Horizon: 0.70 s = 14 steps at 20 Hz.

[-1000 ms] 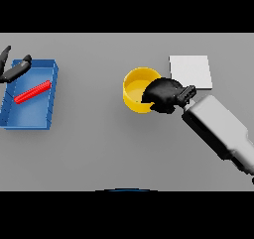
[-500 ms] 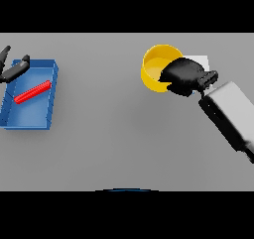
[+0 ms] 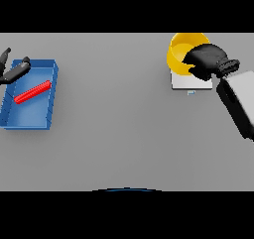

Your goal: Pick up the red beaker and tilt it to pour out 1 green nut into yellow bowl. Pick up the yellow bowl and place it on the metallic measuring scale.

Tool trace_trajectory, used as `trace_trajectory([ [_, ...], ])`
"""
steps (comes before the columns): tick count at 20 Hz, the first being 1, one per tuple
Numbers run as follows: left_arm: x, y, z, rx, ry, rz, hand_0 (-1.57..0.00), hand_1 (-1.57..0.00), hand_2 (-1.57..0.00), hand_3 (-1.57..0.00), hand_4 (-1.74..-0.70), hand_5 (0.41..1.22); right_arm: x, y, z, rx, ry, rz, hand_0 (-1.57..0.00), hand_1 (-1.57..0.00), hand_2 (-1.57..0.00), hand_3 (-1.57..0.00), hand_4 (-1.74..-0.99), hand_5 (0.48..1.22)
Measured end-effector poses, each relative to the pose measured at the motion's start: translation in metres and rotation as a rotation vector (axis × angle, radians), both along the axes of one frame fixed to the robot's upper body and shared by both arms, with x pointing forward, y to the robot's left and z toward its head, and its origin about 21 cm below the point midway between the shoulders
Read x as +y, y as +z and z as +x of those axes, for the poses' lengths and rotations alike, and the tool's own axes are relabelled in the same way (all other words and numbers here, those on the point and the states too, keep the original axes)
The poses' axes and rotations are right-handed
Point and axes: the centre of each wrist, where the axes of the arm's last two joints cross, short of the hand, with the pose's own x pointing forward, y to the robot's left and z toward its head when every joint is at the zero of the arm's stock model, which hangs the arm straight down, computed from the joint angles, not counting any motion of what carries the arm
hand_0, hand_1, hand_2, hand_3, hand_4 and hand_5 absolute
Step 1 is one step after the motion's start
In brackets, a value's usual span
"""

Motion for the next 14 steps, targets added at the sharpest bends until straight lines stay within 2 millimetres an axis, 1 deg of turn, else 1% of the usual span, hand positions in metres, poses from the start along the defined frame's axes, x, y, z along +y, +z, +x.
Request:
trace_trajectory([
  [1,-0.001,0.001,-0.001,-0.001,0.009,0.002,0.0,0.0,0.0,0.0,-0.86,0.773,-0.004,-0.001,0.003,0.006,-0.016,0.001,-1.57,-1.57,-1.52,-1.17,-1.741,1.221],
  [3,-0.004,0.003,0.0,0.004,0.012,0.002,0.0,0.0,0.0,0.0,-0.86,0.784,-0.009,-0.012,0.008,0.009,-0.038,-0.005,-1.57,-1.57,-1.48,-1.21,-1.741,1.221],
  [4,-0.004,0.002,0.002,0.01,0.019,0.012,0.0,0.0,0.0,0.0,-0.86,0.789,-0.015,-0.017,0.01,0.01,-0.042,0.002,-1.57,-1.57,-1.45,-1.24,-1.741,1.221],
  [6,-0.005,0.001,0.004,0.008,0.021,0.01,0.0,0.0,0.0,0.0,-0.86,0.802,-0.021,-0.02,0.013,0.016,-0.055,0.008,-1.57,-1.57,-1.41,-1.32,-1.741,1.221],
  [7,-0.005,0.0,0.003,0.011,0.018,0.017,0.0,0.0,0.0,0.0,-0.86,0.804,-0.022,-0.026,0.012,0.031,-0.063,0.014,-1.57,-1.57,-1.4,-1.34,-1.741,1.221],
  [9,0.0,0.002,0.003,0.01,0.023,0.014,0.0,0.0,0.0,0.0,-0.86,0.809,-0.022,-0.031,0.015,0.051,-0.074,0.028,-1.57,-1.57,-1.39,-1.37,-1.741,1.221],
  [10,-0.002,0.002,0.003,0.011,0.021,0.013,0.0,0.0,0.0,0.0,-0.85,0.807,-0.025,-0.032,0.016,0.05,-0.076,0.036,-1.57,-1.57,-1.38,-1.38,-1.741,1.221],
  [12,0.001,0.004,0.003,0.017,0.023,0.02,0.0,0.0,0.0,0.0,-0.85,0.799,-0.026,-0.037,0.016,0.054,-0.088,0.026,-1.57,-1.57,-1.38,-1.4,-1.741,1.221],
  [13,-0.002,0.001,0.003,0.019,0.012,0.01,0.0,0.0,0.0,0.0,-0.85,0.796,-0.024,-0.042,0.015,0.064,-0.094,0.021,-1.57,-1.57,-1.38,-1.42,-1.741,1.221],
  [14,0.001,0.002,0.002,0.019,0.018,0.016,0.0,0.0,0.0,0.0,-0.84,0.788,-0.026,-0.041,0.016,0.07,-0.094,0.024,-1.57,-1.57,-1.38,-1.42,-1.741,1.221],
])
